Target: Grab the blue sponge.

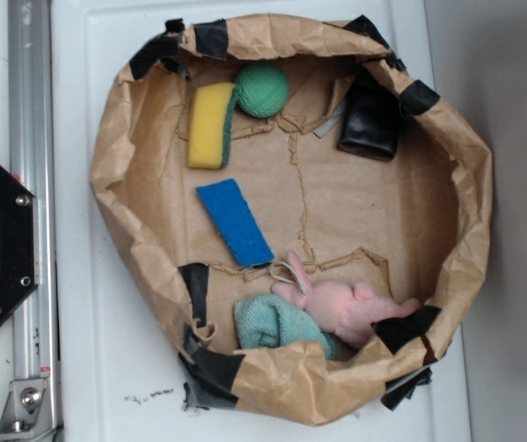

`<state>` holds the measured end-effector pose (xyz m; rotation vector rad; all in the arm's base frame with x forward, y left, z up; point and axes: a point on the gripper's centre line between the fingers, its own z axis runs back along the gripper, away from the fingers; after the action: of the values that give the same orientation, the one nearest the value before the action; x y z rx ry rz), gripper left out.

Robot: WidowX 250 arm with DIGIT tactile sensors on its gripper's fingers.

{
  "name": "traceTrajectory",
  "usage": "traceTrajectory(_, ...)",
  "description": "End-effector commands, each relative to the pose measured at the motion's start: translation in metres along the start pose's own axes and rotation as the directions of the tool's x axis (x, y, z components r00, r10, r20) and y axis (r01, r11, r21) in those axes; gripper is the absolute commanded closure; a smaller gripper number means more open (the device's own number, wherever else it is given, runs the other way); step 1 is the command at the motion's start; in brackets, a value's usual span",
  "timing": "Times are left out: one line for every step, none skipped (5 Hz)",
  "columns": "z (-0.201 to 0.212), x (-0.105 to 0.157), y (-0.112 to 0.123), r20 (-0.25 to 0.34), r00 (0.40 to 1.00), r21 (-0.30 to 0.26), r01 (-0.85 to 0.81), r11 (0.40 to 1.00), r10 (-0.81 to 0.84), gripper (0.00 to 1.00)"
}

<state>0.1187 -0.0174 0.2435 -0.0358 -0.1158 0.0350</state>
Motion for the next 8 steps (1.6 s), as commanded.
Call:
traceTrajectory(0.0,0.0,0.0,0.0,1.0,0.0,0.0,1.0,0.0,0.0)
traceTrajectory(-0.021,0.049,0.027,0.079,0.982,0.106,0.16,0.981,-0.169,0.0)
traceTrajectory(-0.045,0.1,0.039,0.054,0.947,0.103,0.309,0.946,-0.315,0.0)
traceTrajectory(-0.092,0.121,0.05,-0.041,0.894,0.087,0.449,0.889,-0.447,0.0)
traceTrajectory(-0.14,0.119,0.045,-0.054,0.787,-0.043,0.613,0.789,-0.614,0.0)
traceTrajectory(-0.165,0.1,0.024,-0.033,0.636,-0.072,0.768,0.636,-0.771,0.0)
traceTrajectory(-0.193,0.085,0.008,-0.047,0.539,-0.081,0.837,0.541,-0.841,0.0)
traceTrajectory(-0.214,0.086,0.003,-0.071,0.519,-0.055,0.851,0.522,-0.852,0.0)
